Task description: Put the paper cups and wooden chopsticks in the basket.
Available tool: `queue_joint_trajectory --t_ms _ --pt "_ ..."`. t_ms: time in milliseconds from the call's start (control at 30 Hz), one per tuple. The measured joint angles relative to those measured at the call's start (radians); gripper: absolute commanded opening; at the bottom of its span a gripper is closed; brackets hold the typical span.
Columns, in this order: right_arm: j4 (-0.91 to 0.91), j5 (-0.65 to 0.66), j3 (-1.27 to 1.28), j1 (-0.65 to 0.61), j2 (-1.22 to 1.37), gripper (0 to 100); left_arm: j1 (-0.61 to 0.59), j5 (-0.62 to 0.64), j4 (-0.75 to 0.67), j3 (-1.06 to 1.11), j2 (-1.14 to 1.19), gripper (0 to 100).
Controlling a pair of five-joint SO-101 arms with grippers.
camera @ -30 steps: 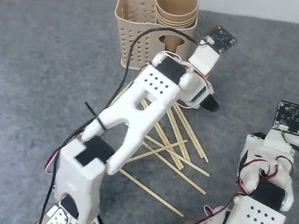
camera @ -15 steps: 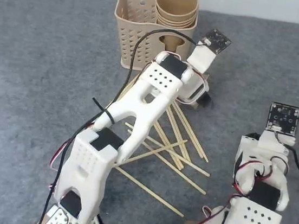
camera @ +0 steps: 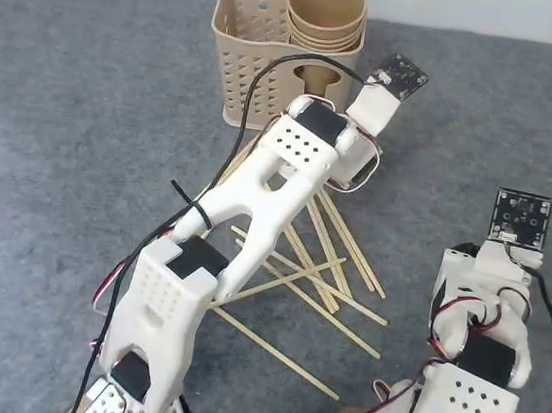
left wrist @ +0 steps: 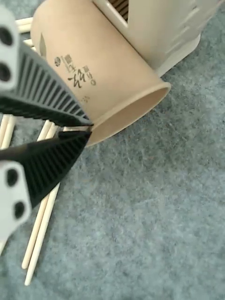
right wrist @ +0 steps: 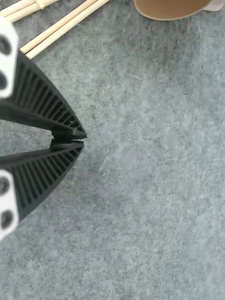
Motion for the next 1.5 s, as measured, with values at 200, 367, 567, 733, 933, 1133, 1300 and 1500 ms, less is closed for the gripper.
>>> queue_joint_trajectory --t_ms 200,367,567,733,933,1133,1300,1500 --pt "0.000 0.000 0.000 0.000 0.000 0.9 0.005 0.003 0.020 -0.034 0.002 2" --pt "-0.011 0.000 0.026 0.000 0.000 1.1 0.021 0.003 0.064 -0.086 0.002 12" --pt "-0.046 0.023 0.052 0.000 0.000 1.2 0.064 0.000 0.130 -0.155 0.002 22" --pt "-0.046 0.029 0.052 0.000 0.000 1.2 0.048 0.000 0.103 -0.164 0.054 19" --pt "-0.046 0.035 0.052 0.002 0.000 1.2 -0.011 0.000 0.057 -0.164 0.095 20" --pt "-0.046 0.035 0.052 -0.021 0.000 1.2 -0.029 0.012 0.055 -0.164 0.095 28" --pt "-0.046 0.035 0.052 -0.026 0.000 1.3 -0.029 0.012 0.086 -0.164 0.095 28" --pt "-0.048 0.109 0.061 -0.143 0.000 2.8 -0.051 0.012 0.230 -0.164 -0.014 25"
